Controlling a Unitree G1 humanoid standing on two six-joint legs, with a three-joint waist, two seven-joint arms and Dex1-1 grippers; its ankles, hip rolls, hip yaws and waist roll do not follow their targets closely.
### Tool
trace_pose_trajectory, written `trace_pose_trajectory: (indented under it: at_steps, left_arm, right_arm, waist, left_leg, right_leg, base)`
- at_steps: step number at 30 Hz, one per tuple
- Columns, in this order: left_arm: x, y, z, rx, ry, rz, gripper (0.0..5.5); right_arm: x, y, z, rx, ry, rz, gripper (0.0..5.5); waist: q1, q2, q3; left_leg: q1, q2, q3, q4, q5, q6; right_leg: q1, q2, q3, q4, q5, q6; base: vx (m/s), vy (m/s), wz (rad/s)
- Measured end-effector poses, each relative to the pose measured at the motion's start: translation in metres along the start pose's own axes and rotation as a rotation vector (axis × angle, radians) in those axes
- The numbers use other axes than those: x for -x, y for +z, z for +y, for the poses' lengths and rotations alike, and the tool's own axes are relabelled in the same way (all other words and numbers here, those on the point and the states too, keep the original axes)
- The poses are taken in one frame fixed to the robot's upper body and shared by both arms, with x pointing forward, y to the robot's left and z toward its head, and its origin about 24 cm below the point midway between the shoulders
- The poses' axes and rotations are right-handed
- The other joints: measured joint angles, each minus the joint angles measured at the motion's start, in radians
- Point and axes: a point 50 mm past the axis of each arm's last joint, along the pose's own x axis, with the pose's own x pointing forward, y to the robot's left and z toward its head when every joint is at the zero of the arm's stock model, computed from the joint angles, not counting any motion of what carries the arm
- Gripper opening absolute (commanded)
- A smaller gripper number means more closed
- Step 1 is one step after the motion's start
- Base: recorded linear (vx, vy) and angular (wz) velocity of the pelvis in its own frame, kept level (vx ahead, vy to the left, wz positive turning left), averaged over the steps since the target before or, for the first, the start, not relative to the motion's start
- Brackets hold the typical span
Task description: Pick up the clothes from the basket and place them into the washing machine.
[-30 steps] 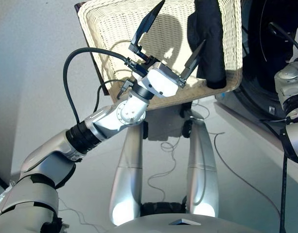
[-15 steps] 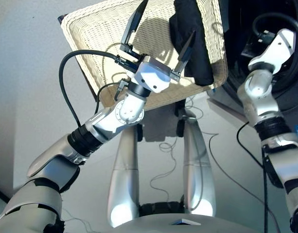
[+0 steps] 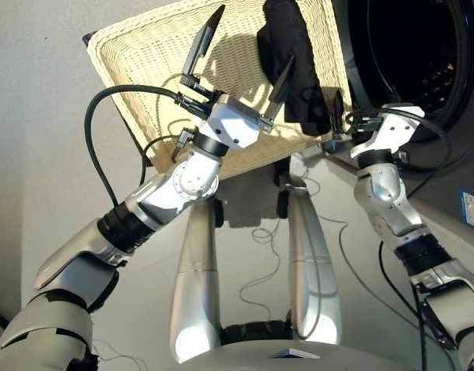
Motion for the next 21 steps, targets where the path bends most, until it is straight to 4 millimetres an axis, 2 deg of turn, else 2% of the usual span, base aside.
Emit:
trace_pose_trajectory:
  at_steps: [5,9,13,15,18,21]
  left_arm:
    - [-0.001,0.001,0.000,0.002,-0.003,-0.007,5.50]
    - [-0.004,0.004,-0.003,0.017,-0.017,-0.020,5.50]
    - [-0.005,0.006,-0.008,0.054,-0.009,-0.023,5.50]
    - [-0.006,0.008,-0.009,0.078,-0.002,-0.030,5.50]
    - [-0.007,0.008,-0.009,0.093,0.003,-0.025,5.50]
    - [-0.008,0.008,-0.011,0.119,0.005,-0.020,5.50]
  right_arm:
    - [-0.012,-0.006,0.019,0.030,0.073,0.021,5.50]
    - [-0.036,-0.014,0.025,0.137,0.087,0.066,5.50]
    - [-0.055,-0.017,0.032,0.177,0.072,0.092,5.50]
    - [-0.059,-0.019,0.036,0.163,0.064,0.103,5.50]
    - [-0.064,-0.022,0.041,0.138,0.051,0.127,5.50]
    - [-0.069,-0.031,0.036,0.138,0.006,0.194,5.50]
  waist:
    - [0.004,0.000,0.000]
    - [0.027,0.000,0.000]
    - [0.042,0.000,0.000]
    - [0.058,0.000,0.000]
    - [0.061,0.000,0.000]
    - [0.064,0.001,0.000]
  left_leg:
    - [0.002,0.000,0.001,0.015,-0.001,0.001]
    - [0.002,0.000,-0.002,0.029,-0.004,-0.001]
    - [-0.006,-0.002,-0.016,0.048,-0.012,-0.006]
    - [-0.016,-0.003,-0.019,0.053,-0.012,-0.007]
    - [-0.043,-0.003,-0.020,0.065,-0.012,-0.009]
    - [-0.064,-0.003,-0.022,0.083,-0.015,-0.014]
  right_leg:
    - [0.002,0.000,0.001,0.006,0.003,-0.006]
    - [0.001,0.001,-0.001,0.033,-0.004,-0.008]
    - [-0.004,-0.001,-0.008,0.056,-0.020,-0.014]
    - [-0.019,-0.002,-0.008,0.070,-0.024,-0.015]
    - [-0.043,-0.002,-0.010,0.084,-0.026,-0.018]
    - [-0.060,-0.003,-0.013,0.098,-0.031,-0.020]
  base:
    - [0.000,0.000,0.000]
    - [0.000,0.000,0.000]
    - [0.000,0.000,0.000]
    - [0.000,0.000,0.000]
    - [0.000,0.000,0.000]
    - [0.000,0.000,0.000]
